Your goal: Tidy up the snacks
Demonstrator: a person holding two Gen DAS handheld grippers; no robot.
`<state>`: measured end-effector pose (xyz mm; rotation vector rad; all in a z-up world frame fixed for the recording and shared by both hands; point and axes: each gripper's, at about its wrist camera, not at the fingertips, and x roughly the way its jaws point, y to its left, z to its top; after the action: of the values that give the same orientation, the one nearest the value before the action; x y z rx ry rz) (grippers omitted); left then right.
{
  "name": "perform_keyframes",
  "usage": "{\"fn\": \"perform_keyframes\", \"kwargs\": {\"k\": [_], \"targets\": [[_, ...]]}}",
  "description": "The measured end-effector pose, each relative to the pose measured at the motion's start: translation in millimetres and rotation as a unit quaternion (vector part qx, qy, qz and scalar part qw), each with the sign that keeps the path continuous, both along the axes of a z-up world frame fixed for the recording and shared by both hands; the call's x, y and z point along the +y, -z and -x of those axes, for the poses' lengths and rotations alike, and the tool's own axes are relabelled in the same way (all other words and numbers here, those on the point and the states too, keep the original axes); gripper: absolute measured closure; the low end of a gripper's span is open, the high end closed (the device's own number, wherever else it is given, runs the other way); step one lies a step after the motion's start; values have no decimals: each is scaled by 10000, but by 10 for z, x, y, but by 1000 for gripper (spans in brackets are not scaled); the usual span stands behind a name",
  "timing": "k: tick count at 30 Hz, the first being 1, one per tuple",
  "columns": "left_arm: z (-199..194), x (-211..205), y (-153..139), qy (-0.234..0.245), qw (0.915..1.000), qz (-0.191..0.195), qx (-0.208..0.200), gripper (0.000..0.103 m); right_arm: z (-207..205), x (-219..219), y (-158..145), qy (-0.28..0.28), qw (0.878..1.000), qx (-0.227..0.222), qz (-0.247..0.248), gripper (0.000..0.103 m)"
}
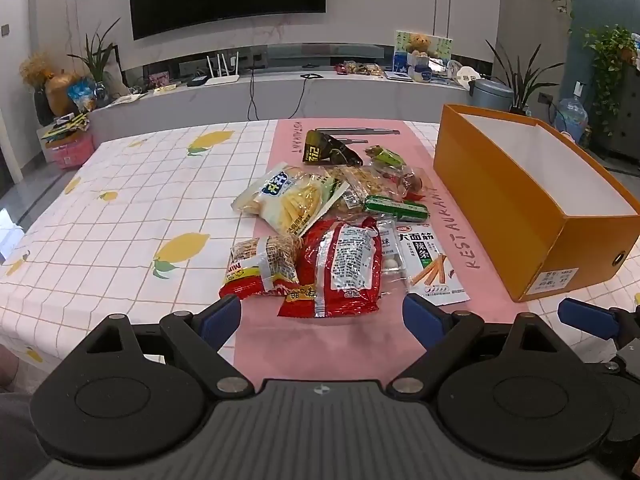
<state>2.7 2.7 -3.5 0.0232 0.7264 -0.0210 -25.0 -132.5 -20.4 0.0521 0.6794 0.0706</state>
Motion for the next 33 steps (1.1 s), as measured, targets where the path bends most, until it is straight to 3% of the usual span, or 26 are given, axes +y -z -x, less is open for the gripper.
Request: {"fn": "perform_keyframes", "kwargs": {"k": [33], "targets": [[29, 33, 8, 9, 10000, 25, 26, 0, -5, 27, 15, -1, 10000, -2, 88, 3]]}}
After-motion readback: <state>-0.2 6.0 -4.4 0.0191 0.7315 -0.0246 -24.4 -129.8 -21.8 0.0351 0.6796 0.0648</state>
